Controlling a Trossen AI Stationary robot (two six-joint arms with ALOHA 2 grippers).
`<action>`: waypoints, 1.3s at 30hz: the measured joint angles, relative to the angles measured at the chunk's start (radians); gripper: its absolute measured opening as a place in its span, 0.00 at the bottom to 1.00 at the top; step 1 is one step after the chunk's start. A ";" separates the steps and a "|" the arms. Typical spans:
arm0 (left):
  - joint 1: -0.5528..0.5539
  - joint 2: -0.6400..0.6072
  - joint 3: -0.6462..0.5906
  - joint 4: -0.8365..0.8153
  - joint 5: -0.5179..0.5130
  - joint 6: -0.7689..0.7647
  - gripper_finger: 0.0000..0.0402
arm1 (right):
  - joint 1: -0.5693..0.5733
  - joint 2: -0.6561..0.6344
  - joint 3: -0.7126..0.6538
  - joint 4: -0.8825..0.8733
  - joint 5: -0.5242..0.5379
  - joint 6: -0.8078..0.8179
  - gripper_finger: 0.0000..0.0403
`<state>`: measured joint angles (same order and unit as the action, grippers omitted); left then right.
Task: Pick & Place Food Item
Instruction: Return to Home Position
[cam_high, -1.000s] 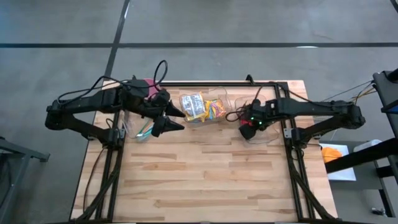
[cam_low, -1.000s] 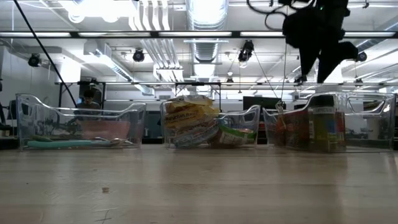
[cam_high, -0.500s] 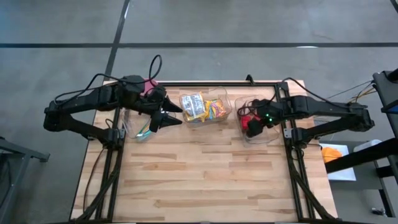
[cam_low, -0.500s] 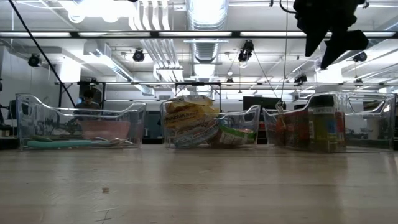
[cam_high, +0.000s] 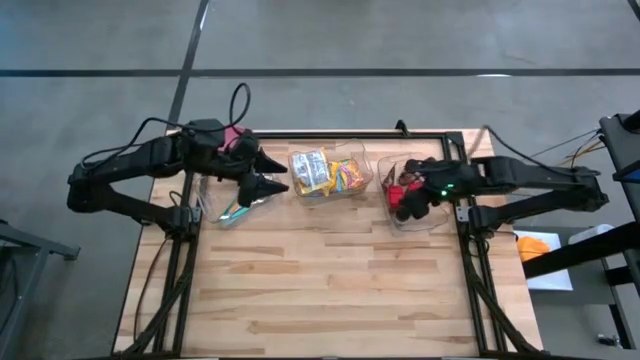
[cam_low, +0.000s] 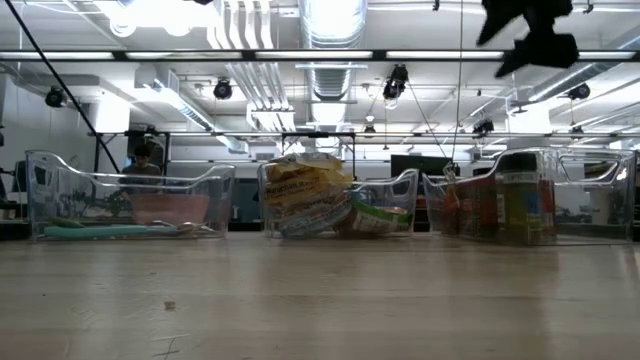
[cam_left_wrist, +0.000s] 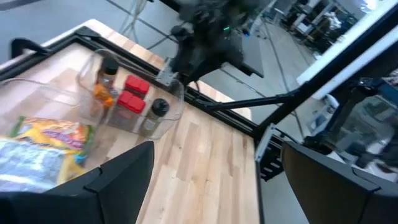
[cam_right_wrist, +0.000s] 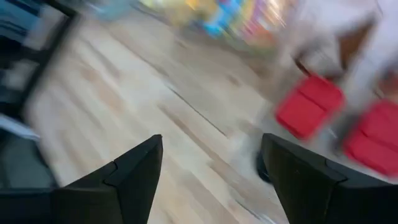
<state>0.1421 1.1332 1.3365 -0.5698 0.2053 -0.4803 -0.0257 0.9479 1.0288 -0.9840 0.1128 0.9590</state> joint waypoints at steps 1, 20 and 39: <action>0.000 -0.006 0.000 -0.009 -0.009 0.000 0.89 | 0.009 -0.021 -0.002 0.033 0.008 -0.013 0.67; 0.048 -0.038 -0.025 -0.026 -0.005 0.091 0.89 | 0.107 -0.321 -0.007 0.671 0.057 -0.505 0.67; -0.013 -0.441 -0.562 0.315 -0.298 0.093 0.89 | 0.154 -0.719 -0.366 0.805 -0.224 -0.573 0.67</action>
<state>0.1287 0.6926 0.7742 -0.2552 -0.0928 -0.3873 0.1287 0.2289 0.6631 -0.1789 -0.1113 0.3859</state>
